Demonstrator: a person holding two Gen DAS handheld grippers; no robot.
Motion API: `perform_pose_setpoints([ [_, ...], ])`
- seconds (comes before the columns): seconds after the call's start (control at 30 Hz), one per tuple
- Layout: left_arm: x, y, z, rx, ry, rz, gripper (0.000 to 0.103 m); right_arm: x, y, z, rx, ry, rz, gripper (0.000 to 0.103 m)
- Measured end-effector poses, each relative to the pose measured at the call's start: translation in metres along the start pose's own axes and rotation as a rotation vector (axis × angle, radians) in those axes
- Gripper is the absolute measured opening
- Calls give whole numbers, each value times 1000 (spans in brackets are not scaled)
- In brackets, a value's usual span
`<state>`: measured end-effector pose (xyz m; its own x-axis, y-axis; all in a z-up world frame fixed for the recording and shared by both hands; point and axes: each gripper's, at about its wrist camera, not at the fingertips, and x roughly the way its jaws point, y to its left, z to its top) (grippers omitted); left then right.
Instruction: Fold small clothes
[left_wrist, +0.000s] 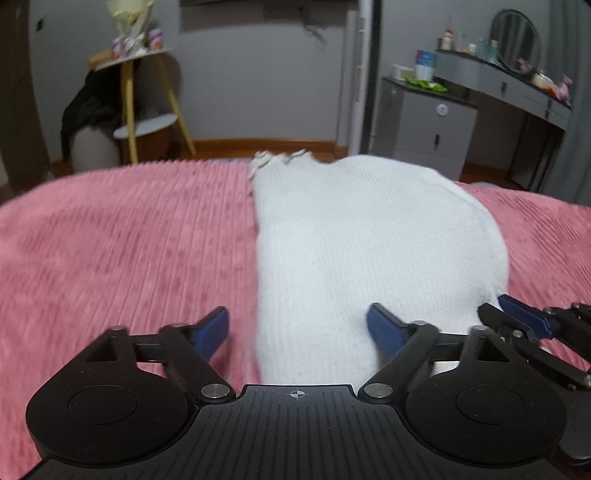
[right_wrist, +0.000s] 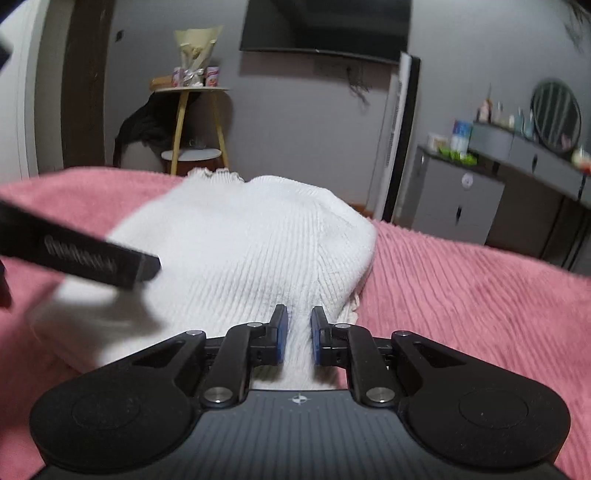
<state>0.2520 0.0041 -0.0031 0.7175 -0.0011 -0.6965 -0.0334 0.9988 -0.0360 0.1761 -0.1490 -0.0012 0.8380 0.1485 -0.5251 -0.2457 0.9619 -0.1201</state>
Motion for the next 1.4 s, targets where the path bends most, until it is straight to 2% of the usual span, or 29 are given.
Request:
perform_pose_setpoints([
  [0.1,-10,21,6,-131,91,-40,92,-2,6,3,-31,14,-18,13],
  [0.13,-19,25,5,-155,96,-36,91,-8,6,7,-20,20,-13,15],
  [0.27,-52,26,-16,-95,65,-10,93,-51,1,9,112,30,10,21],
  [0.33,-46,23,-28,-53,127,15,93,-61,3,0,143,56,19,24],
  [0.4,-42,22,-33,-59,202,54,90,-54,11,-10,98,119,-25,24],
  [0.47,-56,21,-30,-65,201,32,90,-58,11,-6,85,134,-32,25],
  [0.5,-67,18,-29,-50,181,25,94,-67,10,0,104,129,-30,31],
  [0.53,-79,16,-31,-27,158,27,97,-76,9,4,124,123,-24,53],
  [0.57,-90,13,-32,-6,136,33,97,-86,8,8,138,124,-16,70],
  [0.6,-99,9,-32,13,125,42,98,-97,9,10,143,136,-6,94],
  [0.67,-113,4,-34,30,127,68,98,-116,13,12,140,133,14,96],
  [0.83,-141,7,-41,14,129,54,101,-147,11,8,192,219,5,99],
  [0.9,-149,8,-42,18,129,71,101,-154,10,7,209,250,-33,99],
  [1.03,-159,5,-40,45,155,90,101,-163,19,17,165,297,-112,99],
  [1.17,-162,5,-33,51,169,103,101,-150,27,34,93,459,-117,99],
  [1.3,-162,10,-30,49,178,99,101,-154,23,41,121,415,-136,99],
  [1.4,-161,13,-26,56,185,111,101,-153,17,46,161,433,-116,99],
])
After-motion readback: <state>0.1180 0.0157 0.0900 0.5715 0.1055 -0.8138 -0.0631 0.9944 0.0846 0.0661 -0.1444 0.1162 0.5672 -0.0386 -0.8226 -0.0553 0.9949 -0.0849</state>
